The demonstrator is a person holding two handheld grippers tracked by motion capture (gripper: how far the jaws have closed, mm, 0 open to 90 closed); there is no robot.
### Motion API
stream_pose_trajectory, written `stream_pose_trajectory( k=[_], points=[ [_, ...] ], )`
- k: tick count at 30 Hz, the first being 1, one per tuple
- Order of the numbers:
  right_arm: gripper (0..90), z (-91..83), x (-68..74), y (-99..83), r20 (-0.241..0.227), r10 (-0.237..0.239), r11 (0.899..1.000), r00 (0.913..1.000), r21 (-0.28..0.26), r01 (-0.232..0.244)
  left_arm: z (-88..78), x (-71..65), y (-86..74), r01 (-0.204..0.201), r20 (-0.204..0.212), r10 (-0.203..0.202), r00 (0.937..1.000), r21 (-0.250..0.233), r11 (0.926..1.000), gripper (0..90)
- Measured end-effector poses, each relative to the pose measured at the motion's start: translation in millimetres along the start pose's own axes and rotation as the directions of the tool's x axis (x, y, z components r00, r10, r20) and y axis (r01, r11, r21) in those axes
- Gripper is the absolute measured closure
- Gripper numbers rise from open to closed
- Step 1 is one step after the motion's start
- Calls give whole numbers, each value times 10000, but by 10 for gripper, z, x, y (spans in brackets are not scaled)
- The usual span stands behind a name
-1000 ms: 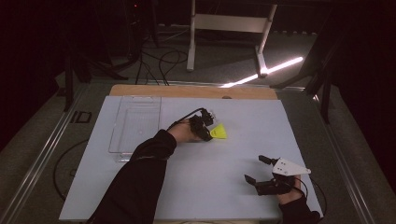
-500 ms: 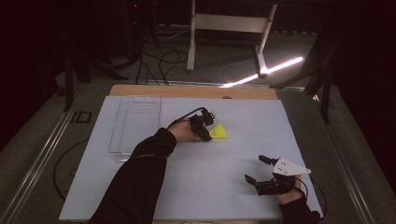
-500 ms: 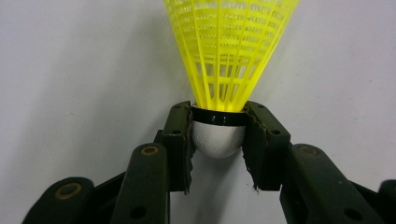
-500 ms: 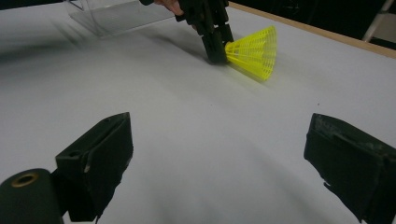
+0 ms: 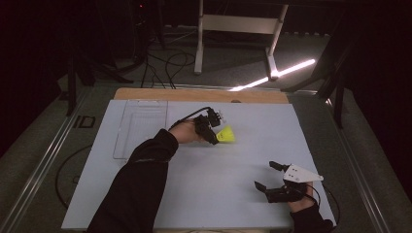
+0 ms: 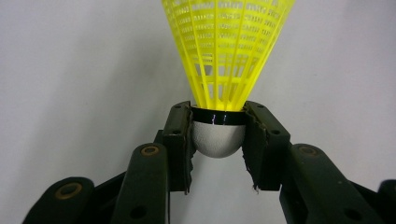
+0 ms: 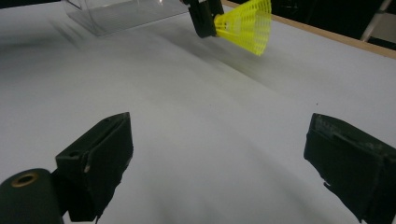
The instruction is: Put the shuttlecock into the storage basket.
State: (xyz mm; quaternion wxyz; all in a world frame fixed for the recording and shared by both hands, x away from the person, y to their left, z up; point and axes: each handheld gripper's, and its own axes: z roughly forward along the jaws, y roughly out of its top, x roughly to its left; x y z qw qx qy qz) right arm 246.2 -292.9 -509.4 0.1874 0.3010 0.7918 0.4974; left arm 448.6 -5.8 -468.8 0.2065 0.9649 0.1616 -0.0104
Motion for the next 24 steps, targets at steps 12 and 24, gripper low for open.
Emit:
stream_pose_trajectory(
  k=[12,24],
  points=[
    [82,7,2,-1,5,40,10000,10000,29,-40,-293,-121,26,-335,144,337,9993,-142,9993,651],
    [82,16,7,3,-9,10,10000,10000,48,-10,-594,-181,-26,-506,135,509,9986,-189,9985,651]
  ],
)
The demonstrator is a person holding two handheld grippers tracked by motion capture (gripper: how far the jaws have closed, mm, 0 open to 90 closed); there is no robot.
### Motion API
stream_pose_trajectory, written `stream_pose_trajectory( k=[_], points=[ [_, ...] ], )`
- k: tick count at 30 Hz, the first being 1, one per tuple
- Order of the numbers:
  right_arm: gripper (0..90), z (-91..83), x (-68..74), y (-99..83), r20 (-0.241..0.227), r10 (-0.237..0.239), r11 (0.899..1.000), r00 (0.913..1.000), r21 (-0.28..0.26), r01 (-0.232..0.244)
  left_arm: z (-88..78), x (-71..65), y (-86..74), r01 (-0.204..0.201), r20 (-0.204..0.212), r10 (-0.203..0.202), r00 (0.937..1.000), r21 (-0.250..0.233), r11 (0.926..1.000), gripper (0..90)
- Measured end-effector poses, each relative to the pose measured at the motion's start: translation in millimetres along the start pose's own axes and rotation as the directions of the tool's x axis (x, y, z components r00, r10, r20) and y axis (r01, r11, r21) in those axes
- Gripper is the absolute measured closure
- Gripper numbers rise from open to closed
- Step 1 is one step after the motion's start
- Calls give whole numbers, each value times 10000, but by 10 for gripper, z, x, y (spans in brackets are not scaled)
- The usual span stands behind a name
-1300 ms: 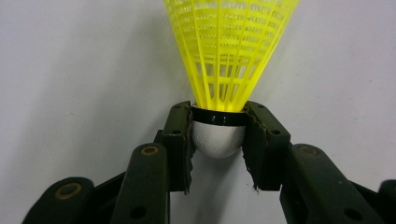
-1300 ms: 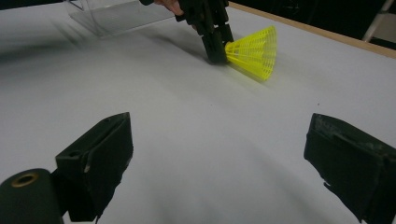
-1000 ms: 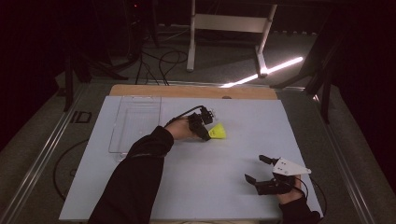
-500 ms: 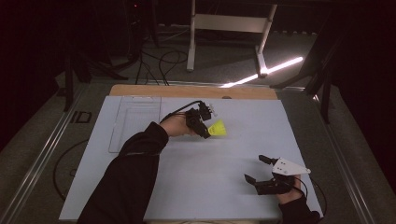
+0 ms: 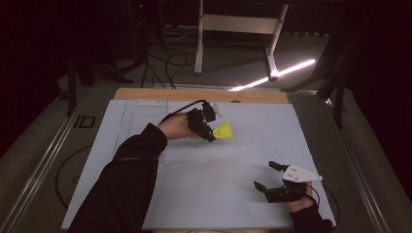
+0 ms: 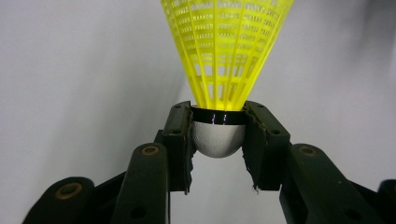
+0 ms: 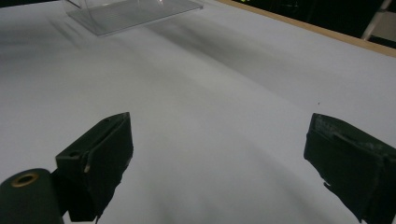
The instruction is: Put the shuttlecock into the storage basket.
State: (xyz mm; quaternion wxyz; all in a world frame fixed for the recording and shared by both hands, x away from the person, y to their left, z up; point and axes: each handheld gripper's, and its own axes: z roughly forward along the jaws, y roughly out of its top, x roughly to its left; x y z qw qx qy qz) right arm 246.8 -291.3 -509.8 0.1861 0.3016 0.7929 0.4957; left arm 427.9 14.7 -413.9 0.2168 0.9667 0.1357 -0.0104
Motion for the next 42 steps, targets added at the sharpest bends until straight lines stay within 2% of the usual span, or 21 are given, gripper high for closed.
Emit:
stream_pose_trajectory(
  k=[7,8,11,12,19,33,42],
  points=[
    [82,1,-1,0,2,7,10000,10000,6,-7,-150,-16,-51,-142,32,142,9999,-31,9999,651],
    [83,2,-1,-1,-5,21,10000,10000,14,-21,-171,-19,-64,-25,11,25,10000,-36,10000,651],
    [82,4,-1,-1,2,23,10000,10000,16,-23,-226,-22,-105,-21,6,21,10000,-3,10000,651],
    [82,4,0,0,8,7,10000,10000,13,-7,-243,-23,-120,-182,-43,182,9998,60,9998,651],
    [82,7,0,1,18,1,10000,10000,28,-1,-386,-40,-232,-144,-67,144,9999,69,9999,651],
    [83,7,2,7,39,7,10000,10000,34,-7,-649,-61,-515,-238,-209,239,9995,50,9997,651],
    [82,13,1,11,54,-52,10000,10000,40,52,-808,-54,-706,-144,-279,147,9995,104,9998,651]
  ],
)
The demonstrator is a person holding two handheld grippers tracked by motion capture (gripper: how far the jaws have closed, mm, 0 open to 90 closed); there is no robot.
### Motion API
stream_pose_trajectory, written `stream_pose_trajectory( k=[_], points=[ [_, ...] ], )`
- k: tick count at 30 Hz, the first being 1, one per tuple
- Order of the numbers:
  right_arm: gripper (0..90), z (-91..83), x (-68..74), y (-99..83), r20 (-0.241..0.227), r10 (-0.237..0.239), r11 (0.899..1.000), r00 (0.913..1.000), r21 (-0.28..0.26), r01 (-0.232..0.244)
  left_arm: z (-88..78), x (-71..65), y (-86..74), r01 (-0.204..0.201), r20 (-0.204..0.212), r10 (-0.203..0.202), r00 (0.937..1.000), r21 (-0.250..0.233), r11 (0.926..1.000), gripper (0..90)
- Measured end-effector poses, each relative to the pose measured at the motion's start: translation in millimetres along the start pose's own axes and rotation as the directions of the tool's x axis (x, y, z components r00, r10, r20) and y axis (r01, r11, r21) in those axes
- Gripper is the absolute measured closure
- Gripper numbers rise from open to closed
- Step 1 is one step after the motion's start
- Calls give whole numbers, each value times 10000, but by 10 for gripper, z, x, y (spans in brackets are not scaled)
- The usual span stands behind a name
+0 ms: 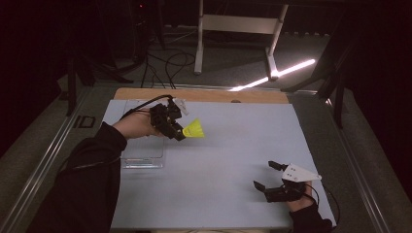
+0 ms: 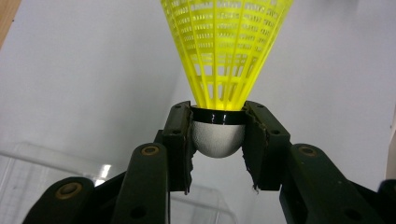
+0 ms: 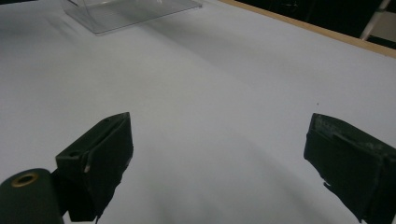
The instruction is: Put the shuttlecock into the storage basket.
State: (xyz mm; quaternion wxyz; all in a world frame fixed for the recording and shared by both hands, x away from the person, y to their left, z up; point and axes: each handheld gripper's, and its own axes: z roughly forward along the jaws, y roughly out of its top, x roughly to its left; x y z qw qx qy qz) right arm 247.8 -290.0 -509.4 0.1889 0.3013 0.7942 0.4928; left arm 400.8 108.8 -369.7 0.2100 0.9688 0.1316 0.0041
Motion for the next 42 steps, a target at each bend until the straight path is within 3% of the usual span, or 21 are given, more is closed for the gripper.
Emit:
stream_pose_trajectory(
  k=[7,22,42],
  points=[
    [82,-3,-1,2,31,-31,10000,10000,-8,31,-126,6,-168,-8,-60,8,10000,13,10000,651],
    [83,6,-1,6,68,-72,9999,10000,72,71,-336,17,-563,360,-285,-355,9990,196,9992,651],
    [83,8,0,10,85,-75,9999,9999,124,73,-355,96,-1010,731,-355,-708,9969,695,9949,651]
  ],
)
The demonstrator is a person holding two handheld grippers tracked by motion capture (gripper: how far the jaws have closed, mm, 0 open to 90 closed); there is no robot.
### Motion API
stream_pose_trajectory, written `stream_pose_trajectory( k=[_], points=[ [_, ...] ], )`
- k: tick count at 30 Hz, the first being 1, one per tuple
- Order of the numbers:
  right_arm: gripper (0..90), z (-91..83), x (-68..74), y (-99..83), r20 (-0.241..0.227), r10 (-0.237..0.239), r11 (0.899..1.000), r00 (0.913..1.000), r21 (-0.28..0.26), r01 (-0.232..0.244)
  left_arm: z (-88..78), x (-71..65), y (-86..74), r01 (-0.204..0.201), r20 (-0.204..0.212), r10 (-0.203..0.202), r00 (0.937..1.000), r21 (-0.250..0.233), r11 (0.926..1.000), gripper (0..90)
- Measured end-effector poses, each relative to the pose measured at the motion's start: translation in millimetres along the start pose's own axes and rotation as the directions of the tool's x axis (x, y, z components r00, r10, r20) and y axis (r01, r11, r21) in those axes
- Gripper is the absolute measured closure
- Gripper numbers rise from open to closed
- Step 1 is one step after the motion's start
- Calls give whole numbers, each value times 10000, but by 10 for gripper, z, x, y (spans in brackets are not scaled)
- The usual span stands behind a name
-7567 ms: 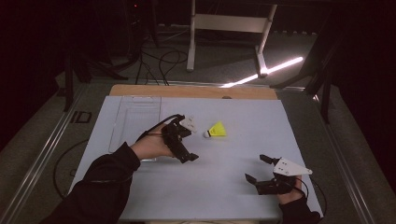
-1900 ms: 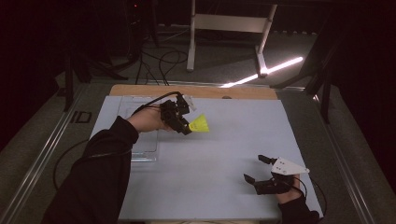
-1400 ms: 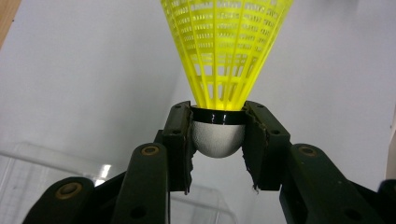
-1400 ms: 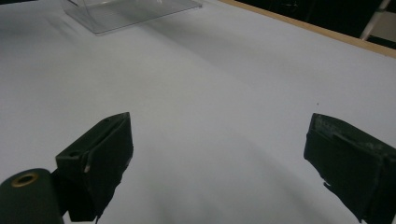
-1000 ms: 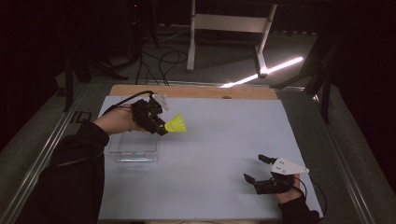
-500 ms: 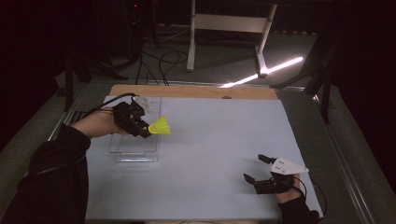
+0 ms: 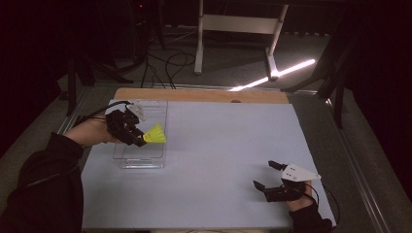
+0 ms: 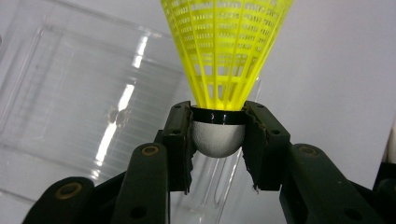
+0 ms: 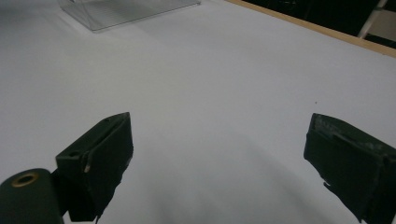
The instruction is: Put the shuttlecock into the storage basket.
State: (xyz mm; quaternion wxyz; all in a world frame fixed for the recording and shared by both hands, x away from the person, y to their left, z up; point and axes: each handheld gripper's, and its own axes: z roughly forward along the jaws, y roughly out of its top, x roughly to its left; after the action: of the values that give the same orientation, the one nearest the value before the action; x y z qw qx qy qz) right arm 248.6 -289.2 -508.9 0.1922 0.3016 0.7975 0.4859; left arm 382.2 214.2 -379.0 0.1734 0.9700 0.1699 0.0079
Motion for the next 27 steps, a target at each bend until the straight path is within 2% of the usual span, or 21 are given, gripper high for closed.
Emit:
stream_pose_trajectory(
  k=[7,25,26,27],
  points=[
    [83,4,3,0,-49,22,10000,10000,48,-22,89,65,-129,260,38,-261,9997,191,9995,651],
    [84,8,2,-2,-61,38,10000,10000,71,-38,395,161,-362,410,298,-432,9986,714,9966,650],
    [84,9,2,-2,-53,42,10000,10000,77,-42,411,169,-369,298,271,-319,9991,740,9968,650],
    [84,9,2,-2,-50,40,10000,10000,82,-39,429,170,-375,412,269,-433,9987,735,9964,650]
  ],
)
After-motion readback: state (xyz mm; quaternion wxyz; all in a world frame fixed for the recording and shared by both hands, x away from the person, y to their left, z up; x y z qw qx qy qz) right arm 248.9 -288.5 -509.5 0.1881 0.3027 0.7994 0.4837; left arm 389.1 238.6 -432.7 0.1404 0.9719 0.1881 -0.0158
